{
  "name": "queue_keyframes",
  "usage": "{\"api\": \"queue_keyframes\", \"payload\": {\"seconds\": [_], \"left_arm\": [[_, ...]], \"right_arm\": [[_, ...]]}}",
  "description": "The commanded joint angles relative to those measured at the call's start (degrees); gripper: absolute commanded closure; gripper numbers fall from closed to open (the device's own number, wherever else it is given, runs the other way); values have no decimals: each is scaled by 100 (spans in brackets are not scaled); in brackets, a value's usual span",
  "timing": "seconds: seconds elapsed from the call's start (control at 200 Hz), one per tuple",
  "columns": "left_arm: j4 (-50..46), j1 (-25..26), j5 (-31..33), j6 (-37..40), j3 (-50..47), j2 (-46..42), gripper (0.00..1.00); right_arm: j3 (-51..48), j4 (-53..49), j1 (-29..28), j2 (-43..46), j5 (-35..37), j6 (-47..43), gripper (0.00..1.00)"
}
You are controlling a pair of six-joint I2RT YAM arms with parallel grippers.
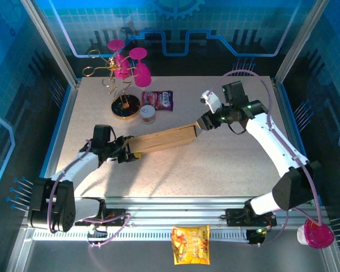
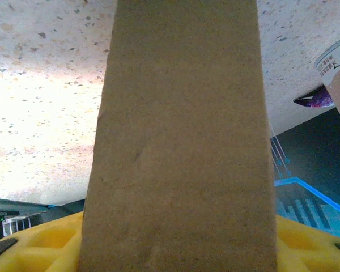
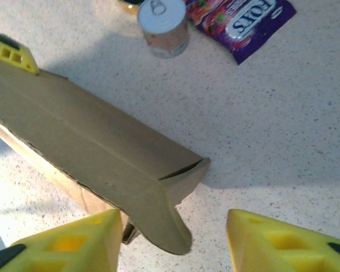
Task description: Fold the paper box
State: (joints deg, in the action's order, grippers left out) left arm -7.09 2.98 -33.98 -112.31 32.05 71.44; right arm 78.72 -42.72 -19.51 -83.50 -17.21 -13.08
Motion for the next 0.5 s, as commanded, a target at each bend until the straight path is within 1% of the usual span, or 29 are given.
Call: {"api": "queue_keyframes", "payload": {"seconds": [0.0,0.185,0.335,0.495], "left_arm": [[-482,-94,150,181,45,271,47],[-512,-105,143,249,169,419,47],[-532,-112,127,298,270,505,46],[-506,-105,106,306,310,562,43]], "right_arm": [[144,-271,-209,-43,265,-466,51],[190,-410,-315,-104,479,-502,61],[281,-481,-351,-206,576,-489,75],[377,-552,-403,-371,682,-382,83]]}}
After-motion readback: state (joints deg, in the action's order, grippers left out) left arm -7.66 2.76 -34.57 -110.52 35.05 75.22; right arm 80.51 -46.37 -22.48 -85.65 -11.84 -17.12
